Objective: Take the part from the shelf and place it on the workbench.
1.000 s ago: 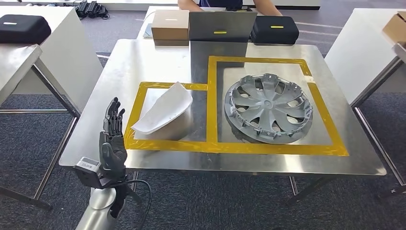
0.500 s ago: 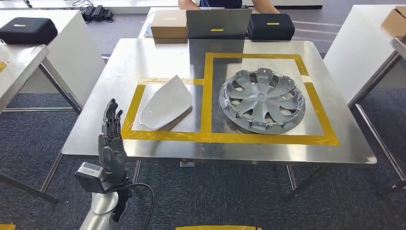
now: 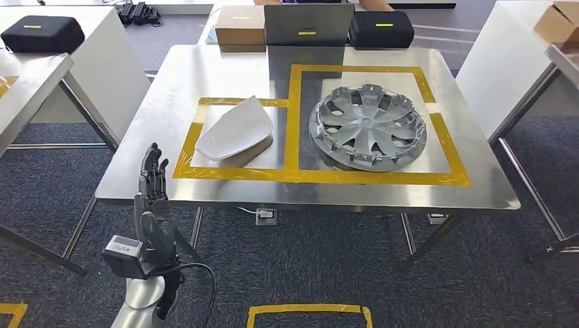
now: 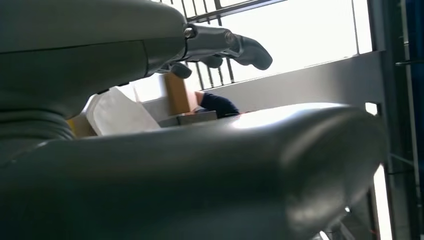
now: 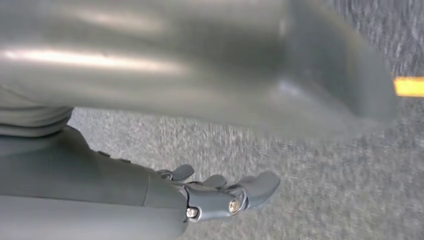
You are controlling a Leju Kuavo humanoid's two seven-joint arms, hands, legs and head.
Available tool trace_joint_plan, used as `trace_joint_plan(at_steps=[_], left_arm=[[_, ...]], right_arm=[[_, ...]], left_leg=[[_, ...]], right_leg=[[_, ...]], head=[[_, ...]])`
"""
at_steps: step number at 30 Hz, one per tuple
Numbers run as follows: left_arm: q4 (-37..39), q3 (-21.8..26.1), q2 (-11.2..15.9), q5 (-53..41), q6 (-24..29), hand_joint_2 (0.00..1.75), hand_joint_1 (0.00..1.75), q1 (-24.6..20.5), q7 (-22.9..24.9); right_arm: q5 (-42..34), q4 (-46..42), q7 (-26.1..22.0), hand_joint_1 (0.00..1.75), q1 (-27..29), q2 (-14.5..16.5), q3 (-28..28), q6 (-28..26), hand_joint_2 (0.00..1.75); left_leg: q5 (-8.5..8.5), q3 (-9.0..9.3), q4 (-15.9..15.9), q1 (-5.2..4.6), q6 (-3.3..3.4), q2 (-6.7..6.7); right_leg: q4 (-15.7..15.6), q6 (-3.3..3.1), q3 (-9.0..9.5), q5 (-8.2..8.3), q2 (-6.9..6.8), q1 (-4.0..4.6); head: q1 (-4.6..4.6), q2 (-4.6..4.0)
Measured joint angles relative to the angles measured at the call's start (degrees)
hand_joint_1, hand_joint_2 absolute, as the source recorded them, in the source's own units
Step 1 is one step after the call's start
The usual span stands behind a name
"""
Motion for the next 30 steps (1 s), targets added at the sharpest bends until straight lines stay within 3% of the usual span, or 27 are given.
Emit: trace_joint_plan(at_steps=[1, 2, 5, 6, 7, 8, 10, 12, 13, 14, 16, 17, 18, 20, 21, 22, 24, 25, 26, 28, 29, 30], left_arm=[[0.1, 0.0, 0.0, 0.0, 0.0, 0.0, 0.0, -0.1, 0.0], [0.1, -0.1, 0.0, 0.0, 0.0, 0.0, 0.0, -0.1, 0.0], [0.3, -0.2, -0.1, 0.0, 0.1, 0.0, 0.0, -0.1, 0.0], [0.4, -0.2, -0.1, 0.0, 0.2, 0.0, 0.0, 0.0, 0.0], [0.5, -0.3, -0.1, 0.0, 0.3, 0.0, 0.0, 0.0, 0.0], [0.7, -0.3, -0.1, 0.0, 0.4, 0.0, 0.0, 0.0, 0.0], [1.0, -0.3, -0.1, -0.2, 0.5, 0.0, 0.0, 0.0, 0.0], [1.2, -0.3, -0.1, -0.5, 0.9, 0.0, 0.0, 0.0, 0.0], [1.4, -0.3, -0.1, -0.7, 1.3, 0.0, 0.0, -0.1, 0.0], [1.6, -0.3, -0.1, -1.0, 1.6, 0.0, 0.0, -0.1, 0.0], [2.3, -0.3, 0.0, -1.9, 2.6, 0.0, 0.0, -0.2, 1.0], [3.3, -0.3, 0.0, -2.8, 3.5, 0.0, 0.0, -0.4, 2.4], [5.3, -0.1, 0.1, -3.9, 4.4, 0.0, 0.0, -0.8, 3.6], [12.5, 0.9, 0.1, -5.7, 5.8, 0.0, 0.0, -2.0, 3.9], [16.9, 1.7, 0.0, -5.8, 5.9, 0.0, 0.0, -2.5, 2.8], [21.2, 2.6, 0.0, -5.4, 5.6, 0.0, 0.0, -3.0, 1.8], [29.8, 4.0, 0.0, -3.8, 3.1, 0.0, 0.0, -4.2, 1.6], [33.7, 4.5, 0.0, -3.2, 1.4, 0.0, 0.0, -4.7, 2.2], [37.3, 4.9, 0.1, -2.8, -0.3, 0.0, 0.0, -5.2, 3.2], [43.0, 5.4, 0.2, -2.9, -2.5, 0.0, 0.0, -6.1, 5.3], [45.8, 5.6, 0.2, -3.0, -3.1, 0.0, 0.0, -6.4, 6.2], [48.4, 5.8, 0.2, -3.2, -3.3, 0.0, 0.0, -6.6, 6.8]], right_arm=[[0.1, 0.0, 0.1, 0.0, 0.0, 0.0, 0.0, 0.3, 0.0], [0.1, 0.0, 0.1, 0.0, 0.1, 0.0, 0.0, 0.5, 0.0], [0.2, 0.0, 0.1, 0.0, 0.0, 0.0, 0.0, 0.7, 0.0], [0.2, 0.0, 0.1, 0.0, 0.0, 0.0, 0.0, 0.8, 0.0], [0.2, 0.0, 0.2, 0.0, 0.0, -0.1, 0.0, 0.9, 0.0], [0.1, 0.0, 0.2, 0.0, 0.0, -0.1, 0.0, 0.9, 0.0], [0.1, 0.0, 0.2, 0.0, 0.0, -0.1, 0.0, 1.0, 0.0], [0.1, 0.0, 0.2, 0.0, -0.1, -0.1, 0.0, 1.0, 0.0], [0.1, 0.0, 0.2, 0.0, -0.2, -0.1, 0.0, 1.1, 0.0], [0.1, 0.0, 0.2, 0.0, -0.2, -0.1, 0.0, 1.1, 0.0], [0.1, 0.0, 0.2, 0.0, -0.2, -0.1, 0.1, 1.4, 0.0], [0.2, 0.0, 0.2, 0.0, -0.3, -0.1, 0.1, 1.6, 0.0], [0.2, 0.0, 0.3, 0.0, -0.3, -0.1, 0.2, 1.8, 0.0], [0.5, 0.0, 0.4, 0.0, -0.5, -0.1, 0.4, 1.9, 0.0], [0.7, 0.0, 0.5, 0.0, -0.6, -0.1, 0.4, 2.0, 0.0], [0.8, 0.0, 0.5, 0.0, -0.6, -0.1, 0.5, 2.0, 0.0], [0.9, 0.0, 0.5, 0.0, -0.6, -0.1, 0.5, 2.2, 0.0], [0.9, 0.0, 0.5, 0.0, -0.7, -0.1, 0.6, 2.4, 0.0], [0.9, 0.0, 0.5, 0.0, -0.7, -0.1, 0.8, 2.6, 0.0], [1.1, 0.0, 0.4, 0.0, -0.9, -0.1, 1.2, 2.9, 0.0], [1.1, 0.0, 0.4, 0.0, -0.9, -0.1, 1.4, 2.9, 0.0], [1.2, 0.0, 0.3, 0.0, -1.0, -0.1, 1.6, 2.9, 0.0]], left_leg=[[0.49, -0.3, -0.3, 0.07, 0.42, 0.13], [1.11, -0.74, -0.5, 0.19, 0.88, 0.26], [3.09, -2.94, -0.6, 0.31, 1.6, 0.46], [3.77, -3.83, -0.6, 0.3, 1.6, 0.47], [4.42, -4.73, -0.4, 0.31, 1.53, 0.49], [5.05, -5.67, -0.3, 0.34, 1.4, 0.5], [6.14, -7.37, 0.2, 0.43, 1.01, 0.51], [7.07, -8.5, 0.7, 0.36, 0.4, 0.51], [7.52, -8.73, 0.8, 0.31, 0.05, 0.51], [8.02, -8.82, 0.8, 0.31, -0.31, 0.51], [8.6, -9.1, 0.6, 0.43, -1.01, 0.4], [7.63, -9.53, 1.2, 0.5, -1.33, 0.31], [5.52, -10.19, 2.8, 0.55, -1.63, 0.23], [-0.54, -11.68, 9.0, 0.7, -2.13, 0.2], [-2.52, -12.18, 12.6, 0.76, -2.31, 0.21], [-2.99, -12.21, 15.3, 0.79, -2.41, 0.21], [-0.44, -10.16, 16.2, 0.81, -2.27, 0.21], [0.99, -7.83, 14.0, 0.79, -2.04, 0.2], [1.1, -4.54, 10.1, 0.73, -1.73, 0.19], [-0.88, 1.28, 1.9, 0.44, -1.03, 0.15], [-1.85, 2.78, -0.6, 0.2, -0.71, 0.13], [-1.87, 3.0, -1.5, -0.01, -0.34, 0.16]], right_leg=[[0.2, 0.34, -0.21, -0.3, 0.03, -0.08], [1.2, 0.64, -0.67, -1.6, 0.05, -0.12], [10.2, 1.42, -3.52, -9.45, 0.05, -0.26], [13.5, 1.62, -4.2, -10.97, 0.05, -0.29], [15.5, 1.75, -4.21, -11.1, 0.04, -0.31], [15.7, 1.84, -3.28, -9.98, 0.04, -0.34], [10.2, 1.9, 1.52, -7.01, 0.03, -0.45], [2.3, 1.36, 6.9, -7.05, 0.11, -0.26], [-0.1, 0.9, 8.33, -7.67, 0.18, -0.12], [-0.9, 0.31, 8.66, -7.95, 0.24, 0.07], [-1.0, -0.75, 7.78, -6.97, 0.12, 0.07], [-1.1, -1.23, 7.14, -6.28, -0.01, 0.02], [-1.2, -1.62, 6.35, -5.49, -0.16, -0.06], [-1.2, -2.04, 4.63, -3.99, -0.31, -0.05], [-1.2, -2.1, 3.68, -3.23, -0.3, 0.0], [-1.2, -2.1, 2.69, -2.46, -0.27, 0.06], [-1.1, -1.94, 0.63, -0.93, -0.22, 0.19], [-1.0, -1.8, -0.29, -0.21, -0.21, 0.24], [-0.9, -1.62, -1.02, 0.43, -0.21, 0.33], [-0.9, -1.06, -1.66, 1.57, -0.24, 0.4], [-1.0, -0.7, -1.71, 2.14, -0.27, 0.32], [-1.1, -0.29, -1.71, 2.72, -0.25, 0.22]], head=[[-0.03, 0.0], [0.05, 0.0], [0.39, 0.0], [0.46, 0.0], [0.5, 0.0], [0.55, 0.0], [0.61, 0.0], [0.66, 0.0], [0.68, 0.0], [0.69, 0.0], [0.66, 0.0], [0.6, 0.0], [0.46, 0.0], [0.22, 0.0], [0.13, 0.0], [0.08, 0.0], [-0.03, 0.0], [-0.07, 0.0], [-0.11, 0.0], [-0.02, 0.0], [0.02, 0.0], [0.08, 0.0]])
